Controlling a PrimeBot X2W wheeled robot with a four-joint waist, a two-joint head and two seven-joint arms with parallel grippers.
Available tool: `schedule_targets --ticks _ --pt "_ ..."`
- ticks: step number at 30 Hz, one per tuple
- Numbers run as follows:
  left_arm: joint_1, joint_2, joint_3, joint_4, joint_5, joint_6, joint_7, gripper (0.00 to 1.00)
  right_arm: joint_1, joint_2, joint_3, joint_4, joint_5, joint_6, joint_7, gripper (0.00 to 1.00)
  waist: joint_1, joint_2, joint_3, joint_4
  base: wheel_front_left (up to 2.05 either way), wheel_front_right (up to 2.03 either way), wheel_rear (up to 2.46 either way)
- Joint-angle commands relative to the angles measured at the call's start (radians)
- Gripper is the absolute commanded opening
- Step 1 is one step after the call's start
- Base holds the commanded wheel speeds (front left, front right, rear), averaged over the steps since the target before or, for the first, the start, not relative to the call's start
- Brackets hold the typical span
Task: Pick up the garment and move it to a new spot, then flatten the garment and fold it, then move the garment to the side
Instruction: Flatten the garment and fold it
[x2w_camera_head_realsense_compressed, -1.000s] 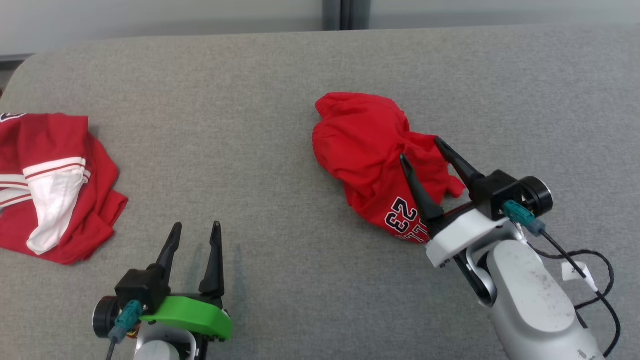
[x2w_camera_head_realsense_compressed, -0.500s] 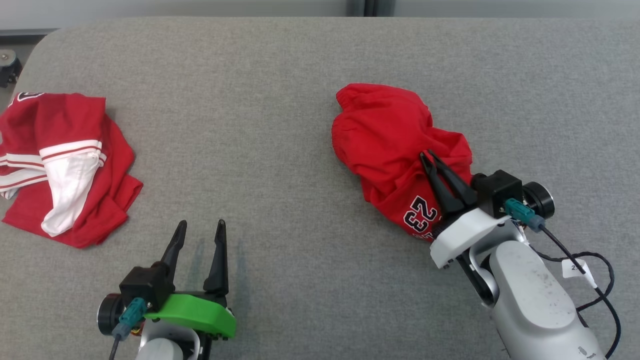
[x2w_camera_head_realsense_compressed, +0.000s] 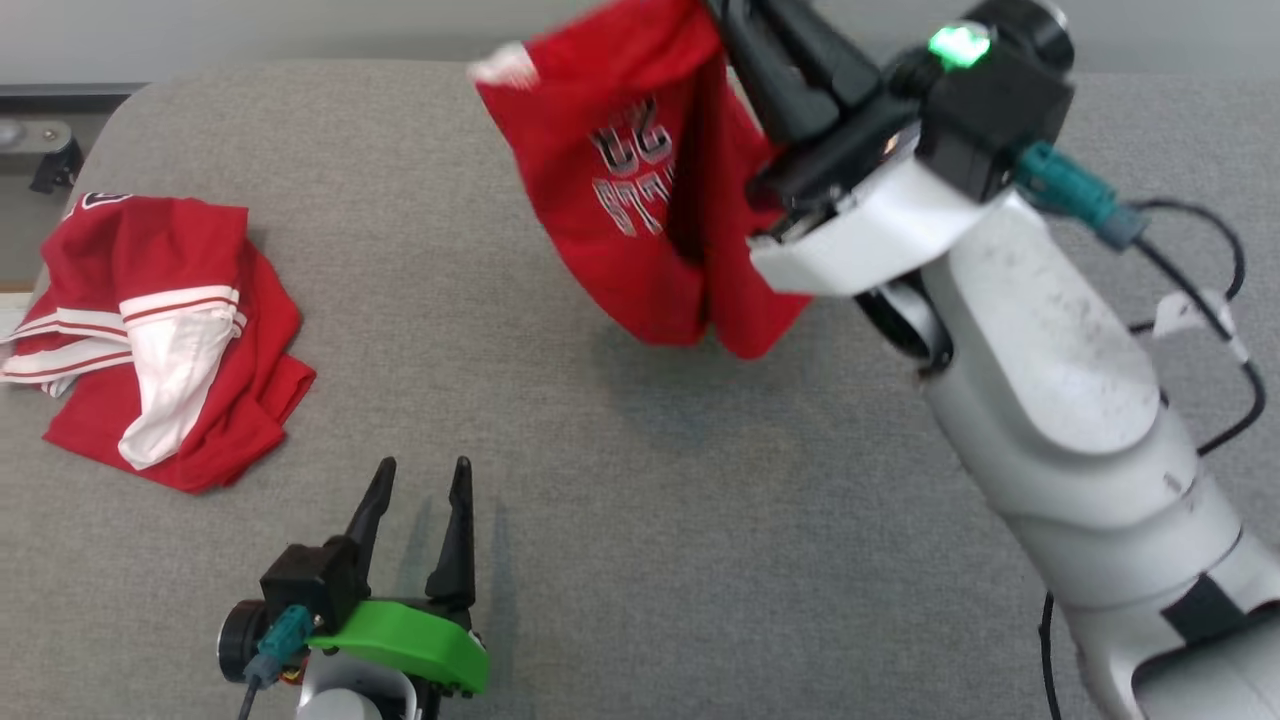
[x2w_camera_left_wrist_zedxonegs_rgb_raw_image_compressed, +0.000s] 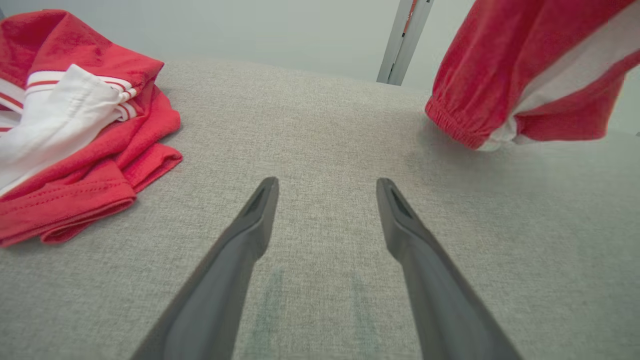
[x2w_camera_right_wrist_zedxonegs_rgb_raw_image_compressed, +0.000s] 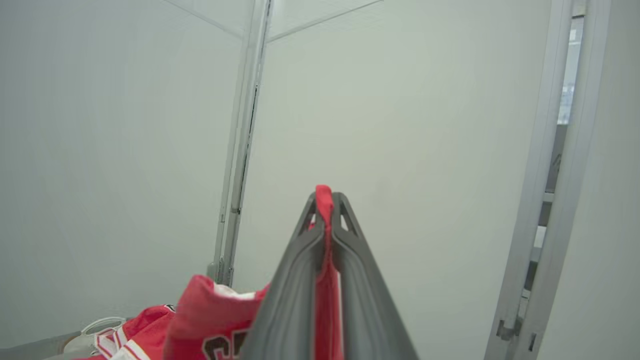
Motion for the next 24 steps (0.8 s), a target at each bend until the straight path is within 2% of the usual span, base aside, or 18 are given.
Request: schedule_targets --ticks 1,4,9,13,18,19,20,21,24 --pt "0.011 0.002 -0.005 0.006 -0.008 0.0 0.0 1.0 -0.066 -0.005 0.005 -0.002 0.023 -0.002 -0.002 0.0 0.0 0.0 -0.018 0.031 0.0 0.0 0.0" --pt "0.02 0.002 -0.008 0.01 -0.02 0.0 0.0 1.0 -0.189 -0.004 0.0 0.023 0.064 -0.002 -0.002 0.0 0.0 0.0 -0.031 0.06 0.0 0.0 0.0" --pt "0.041 0.002 0.0 0.015 -0.026 0.0 0.0 1.0 -0.249 -0.005 -0.05 0.139 0.05 -0.002 -0.002 0.0 0.0 0.0 -0.043 0.075 0.0 0.0 0.0" --pt "0.049 0.001 0.013 0.01 -0.027 0.0 0.0 1.0 -0.17 -0.009 -0.111 0.268 -0.018 -0.002 -0.002 0.0 0.0 0.0 -0.032 0.067 0.0 0.0 0.0" --pt "0.018 0.001 0.003 0.001 -0.027 0.0 0.0 1.0 0.008 -0.092 -0.24 0.379 -0.094 -0.002 -0.002 0.0 0.0 0.0 0.002 0.05 0.0 0.0 0.0" --pt "0.012 0.001 0.0 0.0 -0.027 0.0 0.0 1.0 0.044 -0.109 -0.27 0.391 -0.106 -0.002 -0.002 0.05 0.0 0.0 0.008 0.046 0.0 0.0 0.0" --pt "0.008 0.002 -0.003 -0.001 -0.024 0.0 0.0 1.0 0.086 -0.134 -0.306 0.403 -0.126 -0.002 -0.002 0.4 0.0 0.0 0.015 0.04 0.0 0.0 0.0" --pt "0.005 0.002 -0.005 0.0 -0.022 0.0 0.0 1.0 0.12 -0.15 -0.333 0.413 -0.139 -0.002 -0.002 1.0 0.0 0.0 0.02 0.035 0.0 0.0 0.0" --pt "-0.008 0.001 -0.007 0.001 -0.015 0.0 0.0 1.0 0.226 -0.175 -0.44 0.439 -0.18 -0.002 -0.002 1.0 0.0 0.0 0.031 0.015 0.0 0.0 0.0"
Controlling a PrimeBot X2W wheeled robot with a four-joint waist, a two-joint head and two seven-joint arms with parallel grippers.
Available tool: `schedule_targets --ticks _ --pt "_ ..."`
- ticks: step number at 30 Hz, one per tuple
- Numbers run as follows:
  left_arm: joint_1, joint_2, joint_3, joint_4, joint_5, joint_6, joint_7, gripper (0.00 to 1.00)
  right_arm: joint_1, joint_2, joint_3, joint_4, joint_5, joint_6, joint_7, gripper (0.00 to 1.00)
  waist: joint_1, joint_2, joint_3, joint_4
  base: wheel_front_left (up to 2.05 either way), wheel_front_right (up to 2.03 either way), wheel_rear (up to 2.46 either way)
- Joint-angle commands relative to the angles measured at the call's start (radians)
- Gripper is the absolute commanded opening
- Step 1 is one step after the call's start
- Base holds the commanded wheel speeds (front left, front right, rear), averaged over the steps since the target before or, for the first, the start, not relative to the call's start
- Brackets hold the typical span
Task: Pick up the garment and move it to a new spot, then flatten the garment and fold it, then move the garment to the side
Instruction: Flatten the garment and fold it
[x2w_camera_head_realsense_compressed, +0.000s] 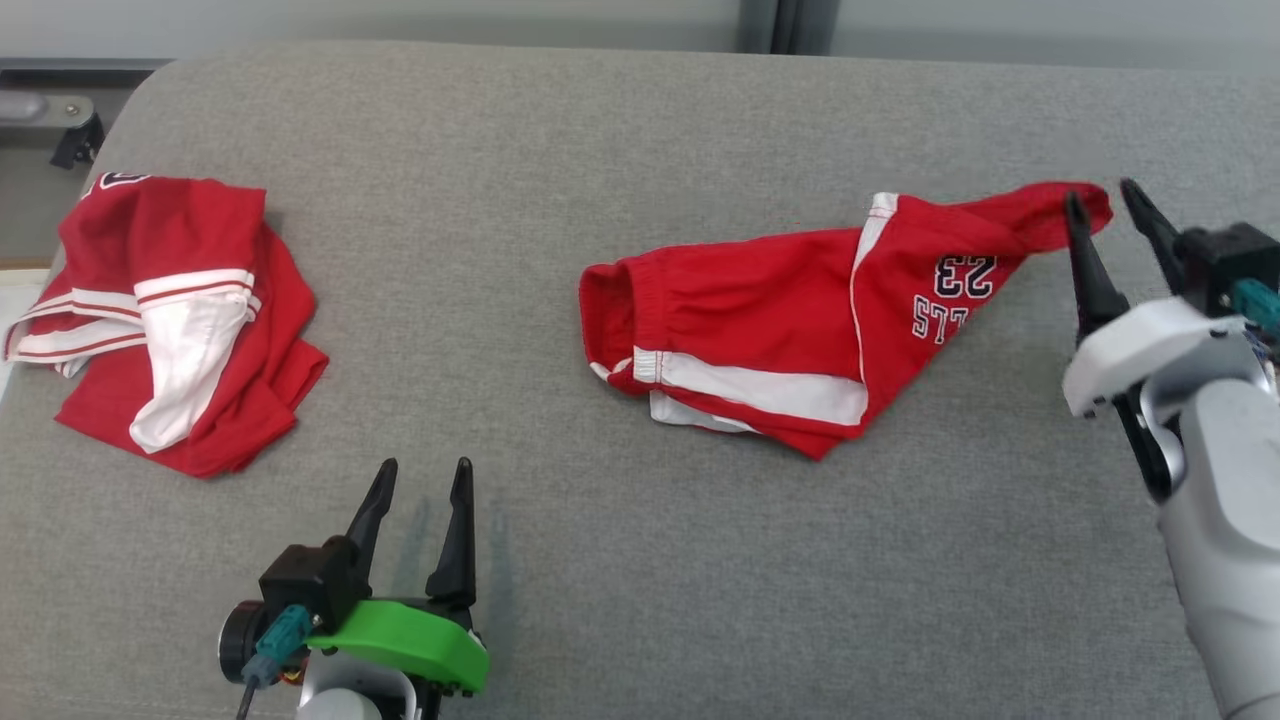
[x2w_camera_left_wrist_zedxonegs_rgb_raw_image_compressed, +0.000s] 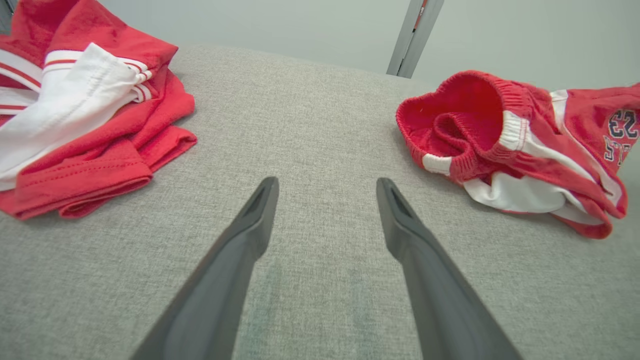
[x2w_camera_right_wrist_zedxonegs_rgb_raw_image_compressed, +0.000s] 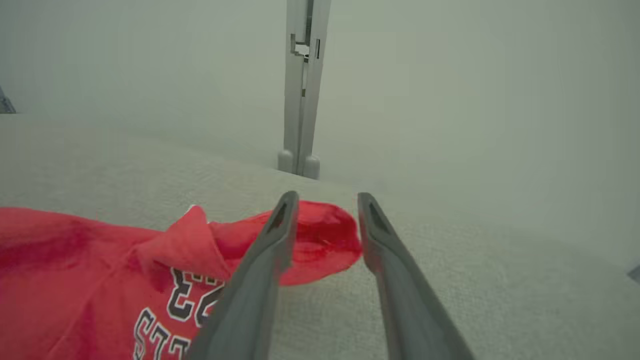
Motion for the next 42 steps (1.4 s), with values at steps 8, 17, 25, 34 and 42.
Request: schedule_targets --ticks 8,17,25,34,42 --pt "-0.037 0.003 0.002 -0.001 0.015 0.001 0.0 1.0 0.127 0.072 -0.092 -0.081 -0.055 -0.002 -0.002 1.0 0.0 -0.0001 0.032 -0.061 0.0 0.0 0.0" --pt "-0.073 0.003 -0.028 -0.012 0.008 0.001 0.0 1.0 0.01 0.141 0.074 -0.041 -0.009 -0.002 -0.002 1.0 0.0 -0.0001 0.077 -0.044 0.0 0.0 0.0" --pt "-0.12 0.002 -0.058 -0.027 -0.002 0.001 0.0 1.0 -0.178 0.145 0.024 0.16 -0.104 -0.002 0.021 1.0 0.0 -0.0001 0.15 0.015 0.0 0.0 0.0" --pt "-0.126 0.002 -0.06 -0.024 -0.002 0.001 0.0 1.0 -0.203 0.154 -0.06 0.328 -0.161 -0.002 0.014 0.19 0.0 -0.0001 0.168 0.043 0.0 0.0 0.0" --pt "-0.112 0.002 -0.047 -0.026 0.012 0.001 0.0 1.0 -0.168 0.161 -0.074 0.227 -0.121 -0.002 -0.003 0.0 0.0 -0.0001 0.133 0.016 0.0 0.0 0.0"
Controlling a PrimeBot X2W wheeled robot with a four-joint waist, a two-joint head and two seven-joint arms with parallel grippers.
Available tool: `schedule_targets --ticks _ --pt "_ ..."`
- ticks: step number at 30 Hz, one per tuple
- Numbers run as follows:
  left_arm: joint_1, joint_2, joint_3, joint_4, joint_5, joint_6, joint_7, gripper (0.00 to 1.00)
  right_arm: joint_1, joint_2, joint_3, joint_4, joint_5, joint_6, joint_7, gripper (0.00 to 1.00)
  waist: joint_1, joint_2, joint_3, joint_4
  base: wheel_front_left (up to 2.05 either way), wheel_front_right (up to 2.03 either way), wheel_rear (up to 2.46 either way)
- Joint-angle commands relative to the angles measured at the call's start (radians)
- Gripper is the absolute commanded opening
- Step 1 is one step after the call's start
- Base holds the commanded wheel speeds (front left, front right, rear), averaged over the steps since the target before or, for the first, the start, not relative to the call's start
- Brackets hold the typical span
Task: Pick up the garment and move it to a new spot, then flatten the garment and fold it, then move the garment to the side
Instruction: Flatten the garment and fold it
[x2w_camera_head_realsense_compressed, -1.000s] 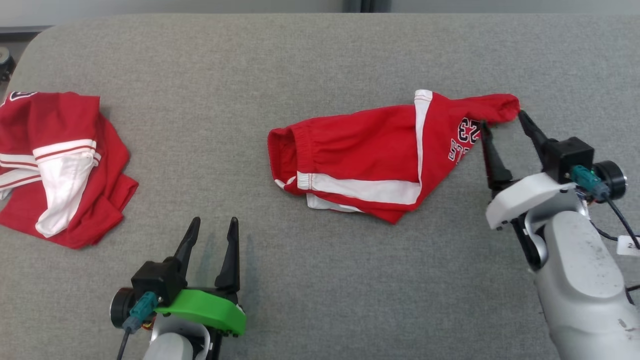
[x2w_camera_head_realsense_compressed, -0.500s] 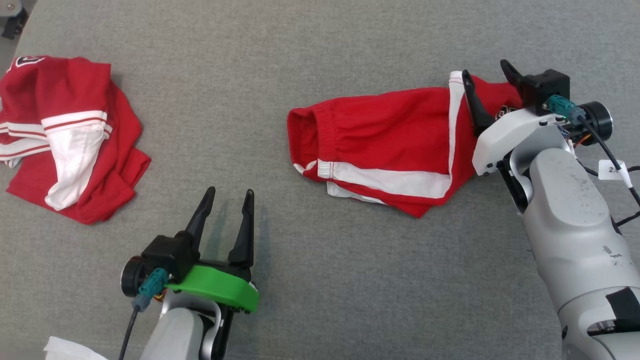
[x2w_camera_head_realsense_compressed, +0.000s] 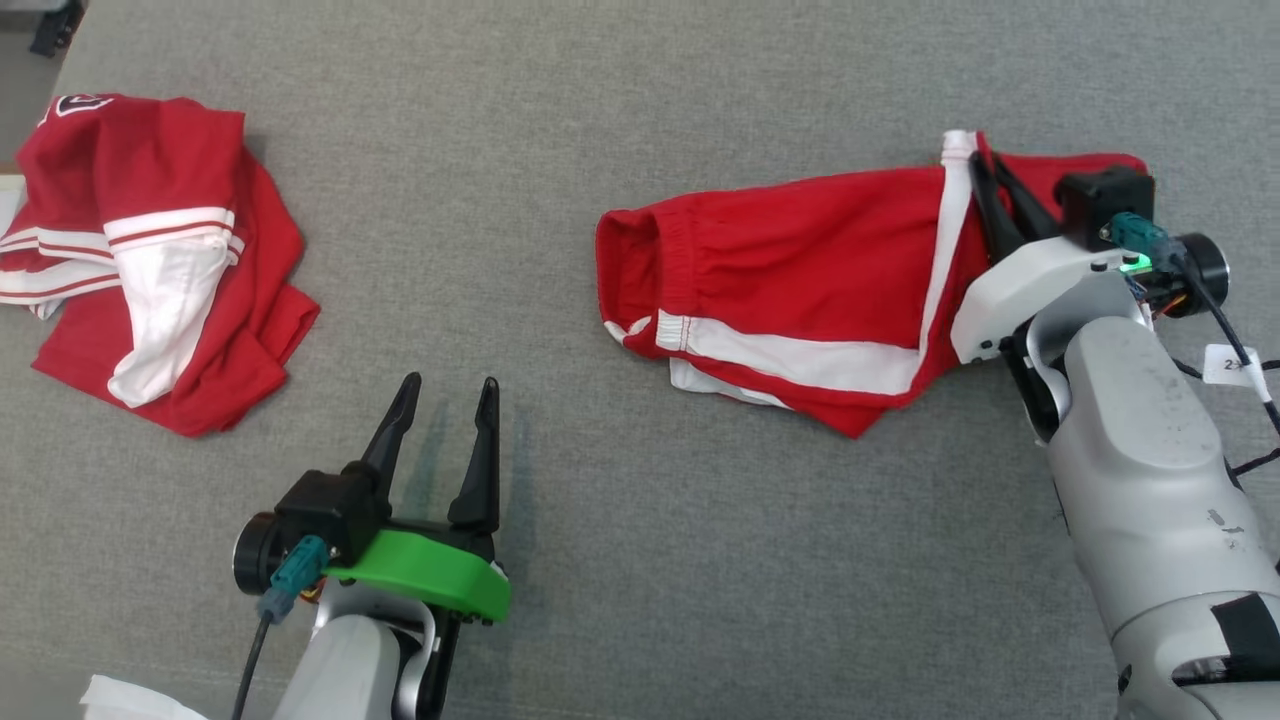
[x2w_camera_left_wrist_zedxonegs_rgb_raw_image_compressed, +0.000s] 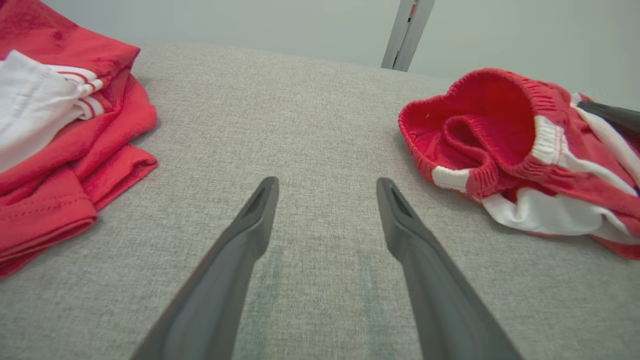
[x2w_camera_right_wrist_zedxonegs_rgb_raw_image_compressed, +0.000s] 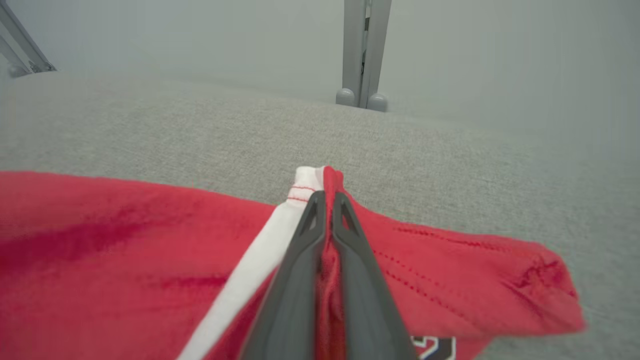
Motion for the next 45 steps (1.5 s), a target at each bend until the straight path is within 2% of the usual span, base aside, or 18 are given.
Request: schedule_targets --ticks 1,7,10,11,12,13,14,17,22,33,37,45 --pt "0.005 0.003 0.002 -0.001 0.007 0.0 0.0 1.0 0.03 -0.001 0.006 -0.051 0.026 -0.002 -0.004 0.0 0.0 0.0 -0.023 -0.019 0.0 0.0 0.0" --pt "0.04 0.003 0.023 0.002 0.021 0.001 0.0 1.0 0.165 0.002 0.022 -0.293 0.138 -0.002 -0.005 0.0 0.0 0.0 -0.097 -0.075 0.0 0.0 0.0" --pt "0.062 0.003 0.032 0.005 0.027 0.001 0.0 1.0 0.256 0.003 -0.003 -0.377 0.181 -0.002 -0.005 0.0 0.0 0.0 -0.129 -0.104 0.0 0.0 0.0" --pt "0.07 0.003 0.036 0.006 0.029 0.001 0.0 1.0 0.292 0.003 -0.019 -0.407 0.191 -0.002 -0.005 0.05 0.0 0.0 -0.139 -0.114 0.0 0.0 0.0" --pt "0.077 0.003 0.039 0.008 0.031 0.001 0.0 1.0 0.325 0.004 -0.027 -0.421 0.196 -0.002 -0.005 0.2 0.0 0.0 -0.148 -0.123 0.0 0.0 0.0" --pt "0.085 0.003 0.043 0.01 0.033 0.001 0.0 1.0 0.365 0.005 -0.043 -0.437 0.203 -0.002 -0.005 0.56 0.0 0.0 -0.155 -0.132 0.0 0.0 0.0" --pt "0.091 0.003 0.046 0.012 0.033 0.001 0.0 1.0 0.393 0.004 -0.059 -0.447 0.21 -0.002 -0.005 0.99 0.0 0.0 -0.161 -0.139 0.0 0.0 0.0" --pt "0.103 0.003 0.043 0.016 0.036 0.001 0.001 1.0 0.491 0.004 -0.109 -0.454 0.219 -0.002 -0.005 1.0 0.0 0.0 -0.176 -0.155 0.0 0.0 0.0" --pt "0.117 0.003 0.034 0.015 0.039 0.001 0.001 1.0 0.586 0.005 -0.119 -0.449 0.205 -0.001 -0.005 1.0 0.0 0.0 -0.191 -0.173 0.0 0.0 0.0" --pt "0.044 0.007 -0.014 0.01 0.044 0.001 0.001 1.0 0.545 0.005 -0.074 -0.481 0.231 -0.002 -0.005 1.0 0.0 0.0 -0.151 -0.212 0.0 0.0 0.0" --pt "-0.043 0.036 -0.078 0.021 0.027 0.001 0.001 1.0 0.516 0.004 -0.047 -0.494 0.236 -0.001 -0.005 1.0 0.0 0.0 -0.116 -0.228 0.0 0.0 0.0" --pt "-0.272 0.111 -0.304 0.112 -0.098 0.001 0.0 1.0 0.483 0.005 -0.003 -0.506 0.244 -0.002 -0.005 1.0 0.0 0.0 -0.05 -0.27 0.0 0.0 0.0"
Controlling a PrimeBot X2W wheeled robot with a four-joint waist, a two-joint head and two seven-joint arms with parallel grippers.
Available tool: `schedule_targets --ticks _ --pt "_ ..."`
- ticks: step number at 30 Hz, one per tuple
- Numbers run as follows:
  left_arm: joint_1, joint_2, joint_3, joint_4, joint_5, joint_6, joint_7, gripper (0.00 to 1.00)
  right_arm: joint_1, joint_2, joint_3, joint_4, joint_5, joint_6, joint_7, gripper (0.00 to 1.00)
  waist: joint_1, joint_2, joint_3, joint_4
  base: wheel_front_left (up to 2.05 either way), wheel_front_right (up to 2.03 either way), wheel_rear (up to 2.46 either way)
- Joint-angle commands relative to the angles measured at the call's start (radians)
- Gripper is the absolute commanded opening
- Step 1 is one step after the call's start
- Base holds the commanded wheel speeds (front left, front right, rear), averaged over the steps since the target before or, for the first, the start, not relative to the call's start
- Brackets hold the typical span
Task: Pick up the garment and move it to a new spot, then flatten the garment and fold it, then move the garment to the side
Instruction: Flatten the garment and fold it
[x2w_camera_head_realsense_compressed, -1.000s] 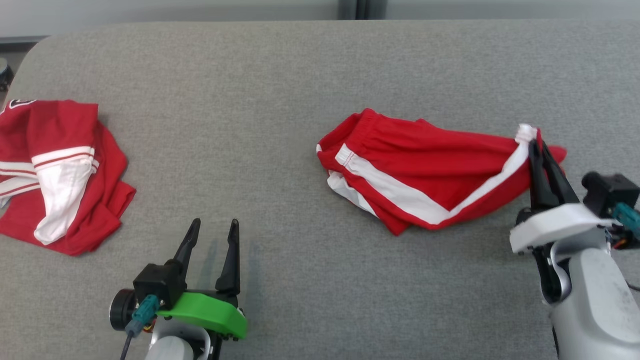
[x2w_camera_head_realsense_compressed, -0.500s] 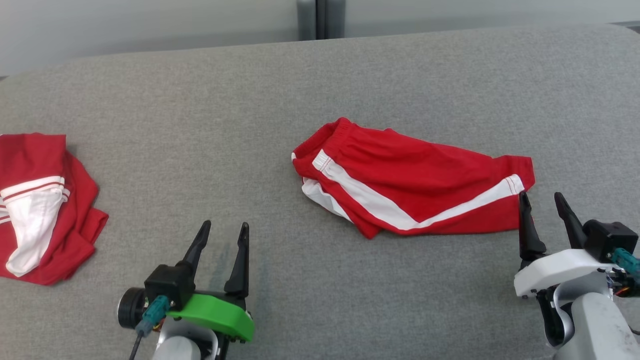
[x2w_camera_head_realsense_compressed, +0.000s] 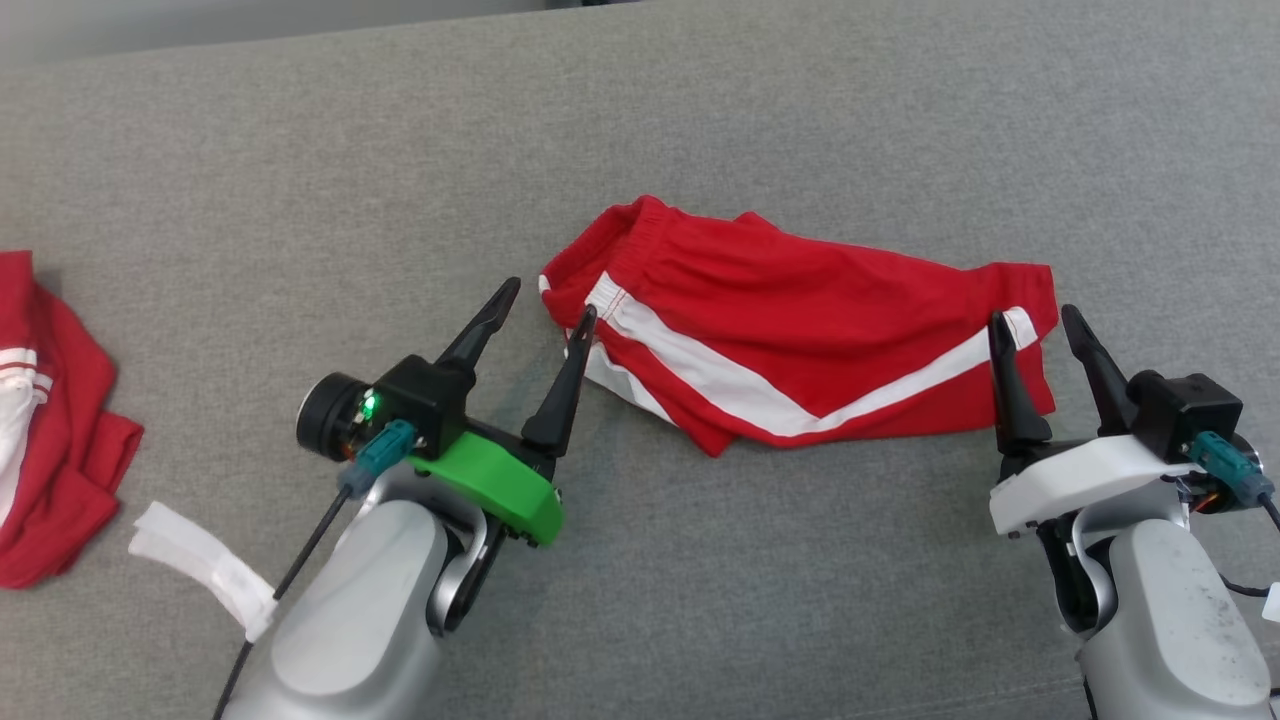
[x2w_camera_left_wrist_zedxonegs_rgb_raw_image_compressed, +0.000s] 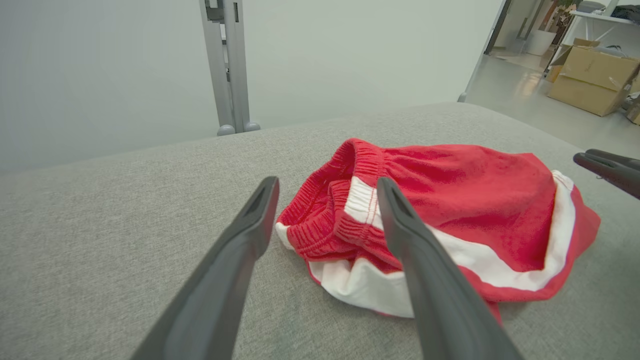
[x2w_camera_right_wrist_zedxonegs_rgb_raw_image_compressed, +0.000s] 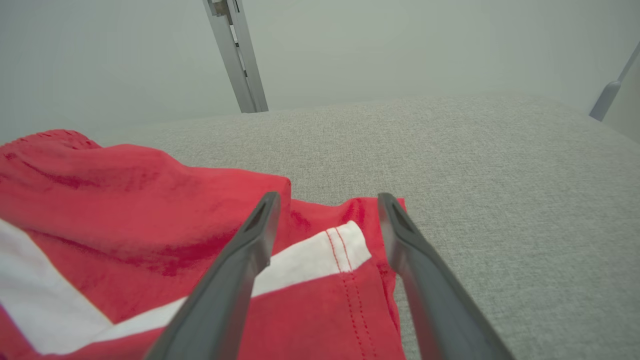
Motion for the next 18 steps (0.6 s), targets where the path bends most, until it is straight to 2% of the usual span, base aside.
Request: schedule_targets --ticks 1,7,10,11,13,15,18 --pt "-0.04 0.018 -0.037 0.019 -0.027 0.001 0.001 1.0 -0.006 -0.003 0.0 -0.003 0.011 -0.001 -0.005 1.0 0.0 0.0 0.029 -0.027 0.0 0.0 0.0" --pt "-0.171 0.06 -0.219 0.137 -0.163 0.001 0.001 1.0 -0.009 -0.003 0.014 -0.003 0.016 -0.001 -0.005 1.0 0.0 0.0 0.05 -0.055 0.0 0.0 0.0" --pt "-0.219 0.077 -0.278 0.194 -0.216 0.001 0.0 1.0 -0.011 -0.003 0.017 -0.002 0.018 -0.001 -0.005 1.0 0.0 0.0 0.053 -0.061 0.0 0.0 0.0" --pt "-0.23 0.078 -0.294 0.216 -0.229 0.001 0.0 0.78 -0.011 -0.003 0.017 -0.003 0.019 -0.001 -0.005 1.0 0.0 0.0 0.054 -0.062 0.0 0.0 0.0" --pt "-0.247 0.074 -0.29 0.246 -0.257 0.001 0.001 0.0 -0.012 -0.003 0.017 -0.005 0.019 -0.001 -0.005 1.0 0.0 0.0 0.053 -0.062 0.0 0.0 0.0" --pt "-0.253 0.069 -0.266 0.266 -0.269 0.001 0.001 0.0 -0.013 -0.003 0.015 -0.006 0.016 -0.001 -0.005 1.0 0.0 0.0 0.049 -0.055 0.0 0.0 0.0" --pt "-0.233 0.058 -0.173 0.276 -0.258 0.008 0.0 0.0 -0.008 -0.003 0.013 -0.009 0.011 -0.001 -0.005 1.0 0.0 0.0 0.035 -0.034 0.0 0.0 0.0"
